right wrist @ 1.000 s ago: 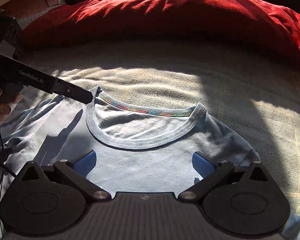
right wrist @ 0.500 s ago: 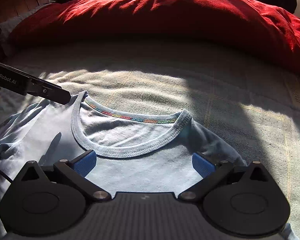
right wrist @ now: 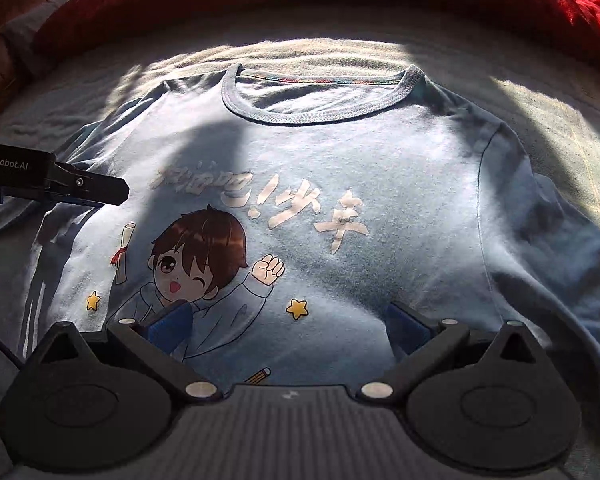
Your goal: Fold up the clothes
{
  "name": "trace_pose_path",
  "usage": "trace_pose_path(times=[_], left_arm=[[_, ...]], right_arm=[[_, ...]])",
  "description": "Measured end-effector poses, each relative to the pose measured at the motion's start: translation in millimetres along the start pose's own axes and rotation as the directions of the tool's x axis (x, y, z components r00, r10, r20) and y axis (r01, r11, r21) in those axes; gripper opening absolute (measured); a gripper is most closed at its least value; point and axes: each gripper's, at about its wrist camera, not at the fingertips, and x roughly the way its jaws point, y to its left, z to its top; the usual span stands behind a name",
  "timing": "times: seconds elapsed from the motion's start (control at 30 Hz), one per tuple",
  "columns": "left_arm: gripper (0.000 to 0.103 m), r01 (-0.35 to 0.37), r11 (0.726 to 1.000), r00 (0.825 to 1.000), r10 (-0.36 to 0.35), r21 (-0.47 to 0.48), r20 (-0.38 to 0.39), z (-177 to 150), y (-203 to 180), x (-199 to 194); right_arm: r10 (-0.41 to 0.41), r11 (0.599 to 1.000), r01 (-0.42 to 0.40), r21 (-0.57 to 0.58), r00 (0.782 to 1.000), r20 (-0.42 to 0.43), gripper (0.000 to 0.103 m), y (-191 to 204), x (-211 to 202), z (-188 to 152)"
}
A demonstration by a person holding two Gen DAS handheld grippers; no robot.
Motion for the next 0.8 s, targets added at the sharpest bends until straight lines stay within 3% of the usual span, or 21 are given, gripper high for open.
trace_pose_path(times=[0.13, 0.3, 0.4, 0.5, 0.63, 0.8], left_arm=[[0.065, -0.033, 0.999, 0.999, 0.032, -0.020, -0.021, -7.6, 4.1, -29.4], [0.066, -0.111, 0.992, 0.986, 0.118, -0.064, 0.120, 17.1, 30.5, -67.7], [0.063, -0.130, 0.977, 0.982, 0.150, -0.168, 0.113, 36.1, 63.7, -58.7], [0.063, -0.094, 0.966, 0.988, 0.120, -0.243, 0.098, 49.3, 90.3, -43.8], [0.064, -0.161, 0.955, 0.978, 0.188, -0.250, 0.088, 65.1, 112.1, -19.1], [0.063, -0.232, 0.945, 0.955, 0.267, -0.230, 0.131, 92.5, 118.5, -20.0]], right_arm=[[-0.030, 0.999, 0.028, -0.029, 0.999, -0.038, 0.103, 4.2, 6.4, 6.1], [-0.026, 0.998, 0.025, -0.050, 0.999, -0.025, 0.103, 4.1, 4.9, 3.0], [-0.039, 0.997, 0.037, -0.062, 0.999, -0.016, 0.103, 6.8, 5.1, 1.5], [-0.050, 0.997, 0.049, -0.068, 0.999, -0.015, 0.103, 8.6, 5.9, 2.2], [-0.055, 0.996, 0.054, -0.072, 0.998, -0.005, 0.103, 8.9, 6.2, 1.1], [-0.064, 0.995, 0.063, -0.076, 0.998, -0.004, 0.103, 10.5, 6.4, 0.9]])
